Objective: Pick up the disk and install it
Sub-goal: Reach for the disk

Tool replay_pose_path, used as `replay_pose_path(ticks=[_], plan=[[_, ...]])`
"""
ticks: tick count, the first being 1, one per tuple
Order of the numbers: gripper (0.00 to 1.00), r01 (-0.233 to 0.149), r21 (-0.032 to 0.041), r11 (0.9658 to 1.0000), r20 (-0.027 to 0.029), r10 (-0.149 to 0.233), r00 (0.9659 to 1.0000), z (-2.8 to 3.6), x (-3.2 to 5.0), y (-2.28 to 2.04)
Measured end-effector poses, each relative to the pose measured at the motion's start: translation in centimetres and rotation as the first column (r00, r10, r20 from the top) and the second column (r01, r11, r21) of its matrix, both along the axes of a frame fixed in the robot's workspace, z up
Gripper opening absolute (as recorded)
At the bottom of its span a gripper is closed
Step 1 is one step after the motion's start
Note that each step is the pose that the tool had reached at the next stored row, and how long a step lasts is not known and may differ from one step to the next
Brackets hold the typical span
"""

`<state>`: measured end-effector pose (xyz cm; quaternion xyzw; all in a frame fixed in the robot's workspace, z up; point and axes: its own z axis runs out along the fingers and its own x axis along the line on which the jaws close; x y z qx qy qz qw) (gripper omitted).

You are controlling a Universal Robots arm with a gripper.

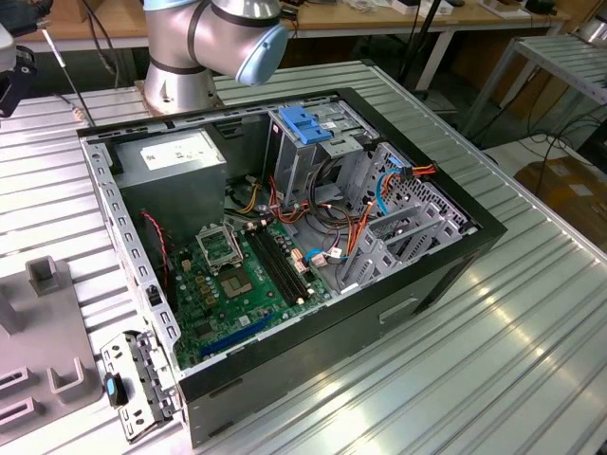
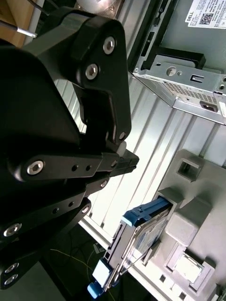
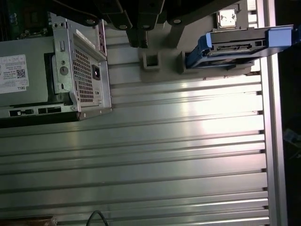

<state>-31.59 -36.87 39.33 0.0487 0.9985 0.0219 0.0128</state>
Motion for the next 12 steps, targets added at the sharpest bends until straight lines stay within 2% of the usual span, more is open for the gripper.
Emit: replay_pose_path(ticks=[3, 9, 12], plan=[[0.11, 0.0, 0.0, 1.0, -0.0012, 0.0, 1.0, 0.0, -0.21, 0.04], [0.11, -0.009, 0.0001, 1.0, -0.0151, 0.009, 0.9998, 0.0, -0.79, 0.09], [0.11, -0.021, 0.0001, 0.9998, -0.0178, 0.021, 0.9996, -0.03, -1.25, 0.09]])
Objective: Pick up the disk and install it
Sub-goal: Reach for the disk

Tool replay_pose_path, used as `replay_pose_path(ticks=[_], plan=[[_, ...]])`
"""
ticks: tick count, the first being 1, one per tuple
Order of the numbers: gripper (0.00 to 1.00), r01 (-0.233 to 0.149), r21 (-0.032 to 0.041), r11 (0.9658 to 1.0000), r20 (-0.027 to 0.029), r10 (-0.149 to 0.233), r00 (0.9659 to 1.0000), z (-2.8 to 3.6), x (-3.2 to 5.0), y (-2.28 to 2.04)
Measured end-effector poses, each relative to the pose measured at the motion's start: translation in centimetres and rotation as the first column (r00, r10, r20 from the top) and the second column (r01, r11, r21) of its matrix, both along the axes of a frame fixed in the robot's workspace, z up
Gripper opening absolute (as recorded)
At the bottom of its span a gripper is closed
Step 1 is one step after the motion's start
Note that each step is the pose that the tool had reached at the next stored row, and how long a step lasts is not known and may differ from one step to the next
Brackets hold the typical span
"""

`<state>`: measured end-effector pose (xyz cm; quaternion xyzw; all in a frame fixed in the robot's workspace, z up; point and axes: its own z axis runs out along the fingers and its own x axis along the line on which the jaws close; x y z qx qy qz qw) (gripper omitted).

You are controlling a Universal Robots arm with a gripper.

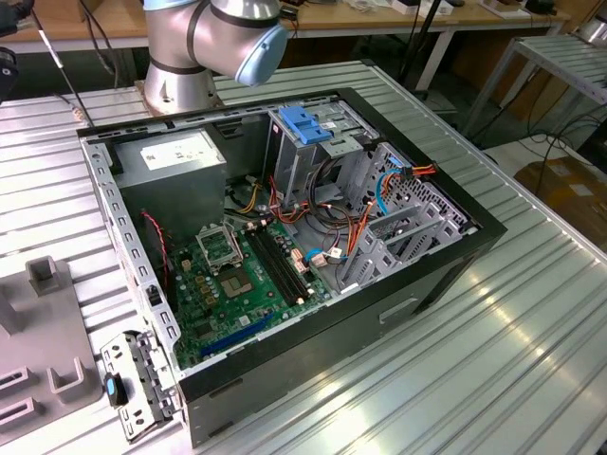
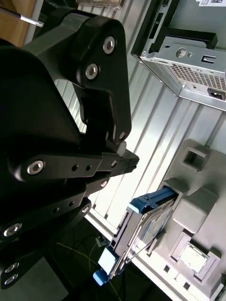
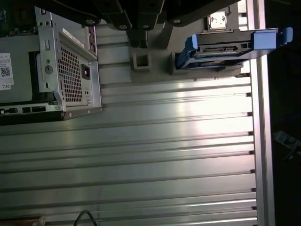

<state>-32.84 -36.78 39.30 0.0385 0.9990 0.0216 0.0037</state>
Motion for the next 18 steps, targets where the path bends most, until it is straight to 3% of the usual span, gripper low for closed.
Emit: replay_pose_path(ticks=[6, 18], plan=[[0.11, -0.081, -0.0002, 0.9967, 0.0, 0.081, 0.9967, -0.06, -0.24, 0.0], [0.11, -0.085, -0.0002, 0.9964, -0.0001, 0.085, 0.9964, -0.08, -3.2, 0.0]])
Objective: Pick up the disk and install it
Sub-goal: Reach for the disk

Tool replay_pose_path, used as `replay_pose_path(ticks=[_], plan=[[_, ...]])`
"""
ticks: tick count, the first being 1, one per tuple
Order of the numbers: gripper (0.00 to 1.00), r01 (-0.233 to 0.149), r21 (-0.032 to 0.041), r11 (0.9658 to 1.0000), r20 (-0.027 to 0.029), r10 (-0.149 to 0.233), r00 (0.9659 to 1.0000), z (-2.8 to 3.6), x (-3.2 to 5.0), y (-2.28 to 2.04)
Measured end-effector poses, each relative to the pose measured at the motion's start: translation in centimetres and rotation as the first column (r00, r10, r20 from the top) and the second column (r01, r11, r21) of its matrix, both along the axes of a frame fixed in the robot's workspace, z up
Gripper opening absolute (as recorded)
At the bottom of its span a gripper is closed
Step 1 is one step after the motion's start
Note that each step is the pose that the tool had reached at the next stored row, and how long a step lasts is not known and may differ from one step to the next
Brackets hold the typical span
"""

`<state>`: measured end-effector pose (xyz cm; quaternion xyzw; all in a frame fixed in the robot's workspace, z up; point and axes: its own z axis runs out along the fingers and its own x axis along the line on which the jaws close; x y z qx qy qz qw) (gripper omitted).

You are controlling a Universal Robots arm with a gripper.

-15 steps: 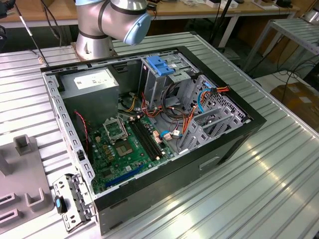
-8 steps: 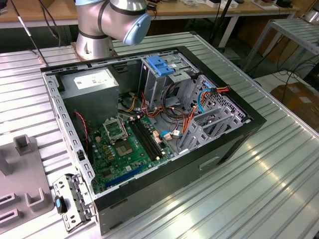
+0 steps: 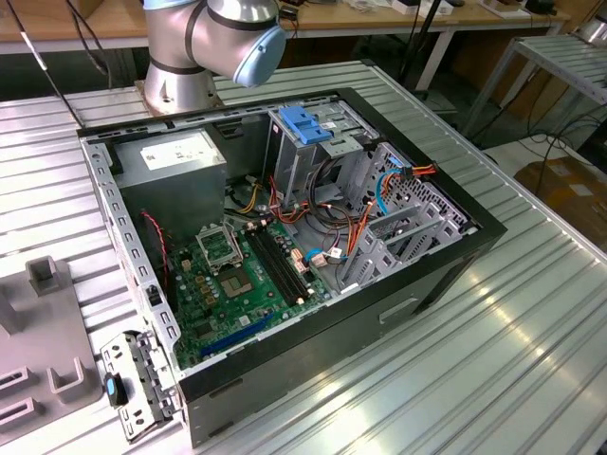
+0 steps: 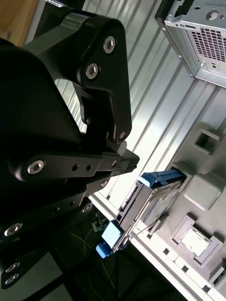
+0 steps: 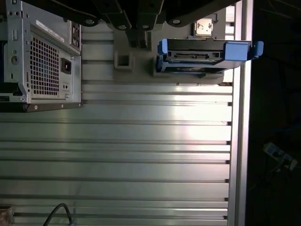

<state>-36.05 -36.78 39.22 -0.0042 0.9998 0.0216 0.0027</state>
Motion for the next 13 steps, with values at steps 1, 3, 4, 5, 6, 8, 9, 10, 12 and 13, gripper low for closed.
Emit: replay_pose_path(ticks=[1, 3, 4, 5, 6, 8, 9, 10, 12, 13], plan=[[0.11, 0.0, 0.0, 1.0, 0.0001, 0.0, 1.0, 0.0, -0.25, 0.0], [0.11, 0.0, 0.0, 1.0, 0.0, 0.0, 1.0, 0.0, -0.46, 0.0], [0.11, 0.0, 0.0, 1.0, 0.0, 0.0, 1.0, 0.0, -0.64, 0.0], [0.11, 0.0, 0.0, 1.0, 0.0, 0.0, 1.0, 0.0, -0.75, 0.0], [0.11, 0.0, 0.0, 1.0, 0.0, 0.0, 1.0, 0.0, -0.85, 0.0], [0.11, 0.0, 0.0, 1.0, 0.0, 0.0, 1.0, 0.0, -1.13, 0.0], [0.11, 0.001, 0.0, 1.0, 0.0001, -0.001, 1.0, -0.01, -1.26, 0.0], [0.11, 0.001, 0.0, 1.0, 0.0, -0.001, 1.0, 0.0, -1.42, 0.0], [0.11, 0.001, 0.0, 1.0, 0.0, -0.001, 1.0, 0.0, -1.72, 0.0], [0.11, 0.001, 0.0, 1.0, 0.0, -0.001, 1.0, 0.0, -1.86, 0.0]])
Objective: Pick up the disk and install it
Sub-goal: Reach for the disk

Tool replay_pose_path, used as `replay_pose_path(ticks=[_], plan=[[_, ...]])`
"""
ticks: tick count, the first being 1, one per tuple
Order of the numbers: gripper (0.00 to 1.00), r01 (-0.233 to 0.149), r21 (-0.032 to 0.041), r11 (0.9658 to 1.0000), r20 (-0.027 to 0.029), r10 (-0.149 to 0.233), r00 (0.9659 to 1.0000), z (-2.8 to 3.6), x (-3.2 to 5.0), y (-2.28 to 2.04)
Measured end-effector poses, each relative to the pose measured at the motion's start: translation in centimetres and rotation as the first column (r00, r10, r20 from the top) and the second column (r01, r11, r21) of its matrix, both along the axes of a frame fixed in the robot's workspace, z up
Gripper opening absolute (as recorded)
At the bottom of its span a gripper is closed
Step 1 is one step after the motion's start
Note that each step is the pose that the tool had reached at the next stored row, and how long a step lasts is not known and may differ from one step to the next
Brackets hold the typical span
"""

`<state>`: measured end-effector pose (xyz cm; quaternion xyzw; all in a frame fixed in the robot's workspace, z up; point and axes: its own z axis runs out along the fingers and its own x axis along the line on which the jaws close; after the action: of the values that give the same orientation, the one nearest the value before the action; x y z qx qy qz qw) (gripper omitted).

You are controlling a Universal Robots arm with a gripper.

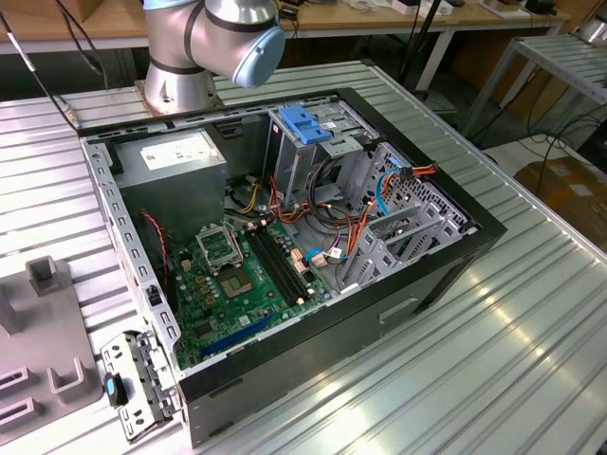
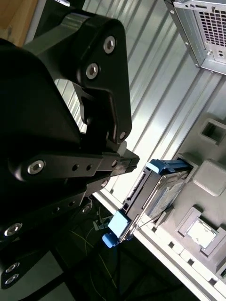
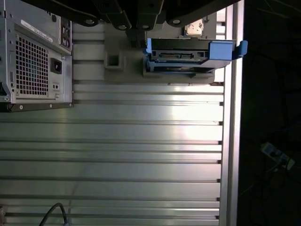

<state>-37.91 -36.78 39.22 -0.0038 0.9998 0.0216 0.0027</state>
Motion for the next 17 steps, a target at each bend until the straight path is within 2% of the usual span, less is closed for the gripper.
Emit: replay_pose_path(ticks=[17], plan=[[0.11, 0.002, 0.0001, 1.0, 0.0001, -0.002, 1.0, -0.02, -2.92, 0.0]])
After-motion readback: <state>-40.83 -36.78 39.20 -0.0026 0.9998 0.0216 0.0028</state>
